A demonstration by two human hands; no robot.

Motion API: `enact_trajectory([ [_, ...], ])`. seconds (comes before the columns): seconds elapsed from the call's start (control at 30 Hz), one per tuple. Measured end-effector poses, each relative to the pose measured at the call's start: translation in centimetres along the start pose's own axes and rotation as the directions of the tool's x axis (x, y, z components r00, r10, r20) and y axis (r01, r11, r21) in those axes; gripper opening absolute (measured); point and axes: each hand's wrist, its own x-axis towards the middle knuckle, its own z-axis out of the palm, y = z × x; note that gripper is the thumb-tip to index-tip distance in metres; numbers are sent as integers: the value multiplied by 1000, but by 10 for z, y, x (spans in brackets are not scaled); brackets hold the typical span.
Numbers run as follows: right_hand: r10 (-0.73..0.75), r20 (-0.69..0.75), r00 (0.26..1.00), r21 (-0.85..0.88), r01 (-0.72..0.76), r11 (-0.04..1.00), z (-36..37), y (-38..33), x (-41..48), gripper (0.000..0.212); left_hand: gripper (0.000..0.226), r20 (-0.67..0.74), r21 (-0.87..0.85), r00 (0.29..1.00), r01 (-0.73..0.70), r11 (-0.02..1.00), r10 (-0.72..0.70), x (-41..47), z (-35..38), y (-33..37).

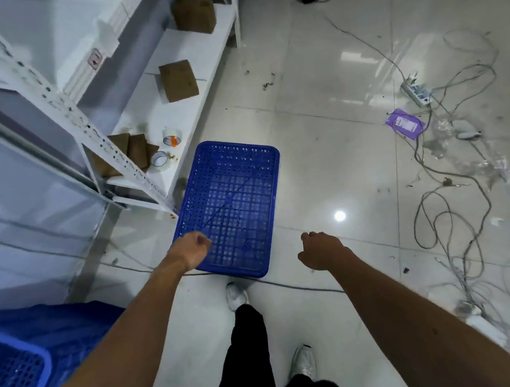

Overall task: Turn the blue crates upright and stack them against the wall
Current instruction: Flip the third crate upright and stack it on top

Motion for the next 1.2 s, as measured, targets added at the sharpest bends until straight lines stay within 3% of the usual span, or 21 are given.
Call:
enact_trajectory([
  [0.2, 44, 75, 996, 130, -53, 990, 2, -22, 91, 49, 29, 25, 70, 1000, -11, 997, 10, 99, -19, -20],
  [0.33, 17, 154, 988, 169, -43, 985, 6, -27, 159, 54, 25, 36, 86, 997, 61, 994, -64, 153, -8, -34],
  [0.47, 21, 131, 991, 261, -55, 964, 17, -27, 257, 52, 26, -3, 97, 996, 89, 991, -89, 221, 28, -40],
  [0.63, 12, 177, 984, 245, -56, 968, 92, -17, 334, 46, 46, 38, 88, 987, 154, 984, -158, 288, 98, -74],
  [0.83, 26, 46, 999, 331, -39, 943, 136, -19, 382, 42, 60, -63, 168, 981, 191, 967, -183, 362, 115, -96],
  [0.97, 157, -98, 983, 462, -95, 882, 145, -29, 392, 37, 61, -261, 304, 956, 214, 928, -135, 378, 123, -111],
  [1.07, 233, -152, 961, 549, -114, 828, 147, -33, 396, 32, 73, -408, 312, 908, 239, 920, -97, 382, 124, -118],
  [1.2, 333, -136, 933, 626, -179, 759, 143, -39, 405, 36, 108, -312, 128, 907, 336, 933, -283, 393, 114, -129],
])
